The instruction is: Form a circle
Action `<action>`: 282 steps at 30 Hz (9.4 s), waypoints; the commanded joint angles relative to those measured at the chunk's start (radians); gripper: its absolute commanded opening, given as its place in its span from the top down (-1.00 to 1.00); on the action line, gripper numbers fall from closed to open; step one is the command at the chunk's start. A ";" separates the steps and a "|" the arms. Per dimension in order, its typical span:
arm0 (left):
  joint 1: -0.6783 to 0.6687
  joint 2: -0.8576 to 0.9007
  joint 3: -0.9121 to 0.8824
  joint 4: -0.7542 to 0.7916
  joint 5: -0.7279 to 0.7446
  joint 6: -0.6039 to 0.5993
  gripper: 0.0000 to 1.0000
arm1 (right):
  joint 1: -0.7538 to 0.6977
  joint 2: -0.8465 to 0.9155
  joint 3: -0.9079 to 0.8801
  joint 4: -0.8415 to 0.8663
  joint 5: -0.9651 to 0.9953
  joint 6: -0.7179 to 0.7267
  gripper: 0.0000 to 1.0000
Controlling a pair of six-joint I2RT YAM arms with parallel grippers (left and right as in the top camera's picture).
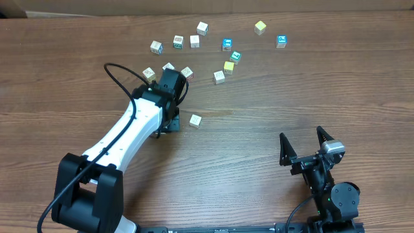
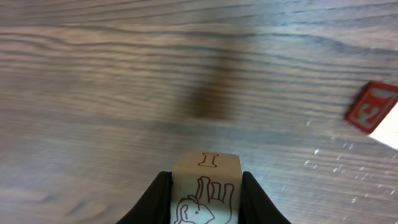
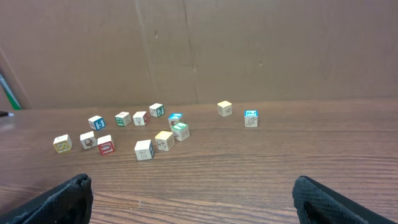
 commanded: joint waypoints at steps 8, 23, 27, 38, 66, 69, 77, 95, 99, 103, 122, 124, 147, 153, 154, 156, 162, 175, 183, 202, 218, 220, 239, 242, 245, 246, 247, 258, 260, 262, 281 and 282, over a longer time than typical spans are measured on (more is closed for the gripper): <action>-0.002 0.000 -0.099 0.164 0.074 0.012 0.70 | -0.002 -0.008 -0.010 0.003 -0.002 -0.004 -1.00; -0.002 0.000 -0.120 0.223 0.075 0.083 0.64 | -0.002 -0.008 -0.010 0.003 -0.002 -0.004 -1.00; -0.002 0.000 -0.120 0.225 0.089 0.172 0.63 | -0.002 -0.008 -0.010 0.003 -0.002 -0.004 -1.00; -0.003 0.010 -0.121 0.238 0.164 0.312 0.61 | -0.002 -0.008 -0.010 0.003 -0.002 -0.004 -1.00; -0.003 0.104 -0.094 0.207 0.172 0.339 0.37 | -0.002 -0.008 -0.010 0.003 -0.002 -0.004 -1.00; -0.003 0.104 -0.094 0.208 0.172 0.368 0.41 | -0.002 -0.008 -0.010 0.003 -0.002 -0.004 -1.00; -0.003 0.104 -0.094 0.209 0.209 0.439 0.53 | -0.002 -0.008 -0.010 0.003 -0.002 -0.004 -1.00; -0.003 0.104 -0.026 0.142 0.272 0.481 -0.12 | -0.002 -0.008 -0.010 0.003 -0.002 -0.004 -1.00; -0.003 0.104 0.030 0.082 0.273 0.459 -0.04 | -0.002 -0.008 -0.010 0.003 -0.002 -0.004 -1.00; -0.002 0.104 0.087 0.034 0.282 0.438 0.04 | -0.002 -0.008 -0.010 0.003 -0.002 -0.004 -1.00; 0.118 0.105 0.100 0.005 0.204 0.215 0.91 | -0.002 -0.008 -0.010 0.003 -0.002 -0.004 -1.00; 0.116 0.105 0.077 0.029 0.205 0.213 0.91 | -0.002 -0.008 -0.010 0.003 -0.002 -0.004 -1.00; 0.078 0.105 -0.054 0.205 0.283 0.222 0.91 | -0.002 -0.008 -0.010 0.003 -0.002 -0.004 -1.00; 0.063 0.105 -0.054 0.208 0.309 0.247 0.91 | -0.002 -0.008 -0.010 0.003 -0.002 -0.004 -1.00; 0.064 0.105 -0.054 0.208 0.309 0.247 0.91 | -0.002 -0.008 -0.010 0.003 -0.002 -0.004 -1.00; 0.064 0.105 -0.054 0.210 0.309 0.247 0.91 | -0.002 -0.008 -0.010 0.003 -0.002 -0.004 -1.00; 0.064 0.105 -0.054 0.212 0.277 0.238 0.92 | -0.002 -0.008 -0.010 0.003 -0.002 -0.004 -1.00; 0.064 0.105 -0.054 0.040 0.298 0.187 0.92 | -0.002 -0.008 -0.010 0.003 -0.002 -0.004 -1.00; 0.064 0.105 -0.054 0.027 0.343 0.187 0.91 | -0.002 -0.008 -0.010 0.003 -0.002 -0.004 -1.00; 0.063 0.105 -0.054 0.037 0.370 0.186 0.92 | -0.002 -0.008 -0.010 0.003 -0.002 -0.004 -1.00; -0.003 0.105 -0.055 0.019 0.347 0.173 0.92 | -0.002 -0.008 -0.010 0.003 -0.002 -0.004 -1.00; -0.003 0.105 -0.055 0.017 0.325 0.152 0.92 | -0.002 -0.008 -0.010 0.003 -0.002 -0.004 -1.00; -0.003 0.105 -0.077 0.105 0.304 0.179 0.92 | -0.002 -0.008 -0.010 0.003 -0.002 -0.004 -1.00; -0.003 0.105 -0.077 0.115 0.304 0.192 0.91 | -0.002 -0.008 -0.010 0.003 -0.002 -0.004 -1.00; -0.003 0.105 -0.077 0.114 0.304 0.200 0.91 | -0.002 -0.008 -0.010 0.003 -0.002 -0.004 -1.00; -0.003 0.105 -0.077 0.114 0.304 0.206 0.92 | -0.002 -0.008 -0.010 0.003 -0.002 -0.004 -1.00; -0.003 0.105 -0.077 0.114 0.304 0.206 0.91 | -0.002 -0.008 -0.010 0.003 -0.002 -0.004 -1.00; -0.003 0.105 -0.077 0.091 0.214 0.201 0.91 | -0.002 -0.008 -0.010 0.003 -0.002 -0.004 -1.00; -0.002 0.105 -0.077 0.092 0.192 0.192 0.91 | -0.002 -0.008 -0.010 0.003 -0.002 -0.004 -1.00; -0.001 0.105 -0.077 0.092 0.164 0.182 0.92 | -0.002 -0.008 -0.010 0.003 -0.002 -0.004 -1.00; -0.001 0.105 -0.077 0.261 0.103 0.192 0.92 | -0.002 -0.008 -0.010 0.003 -0.002 -0.004 -1.00; -0.001 0.105 -0.077 0.266 0.113 0.206 0.92 | -0.002 -0.008 -0.010 0.003 -0.002 -0.004 -1.00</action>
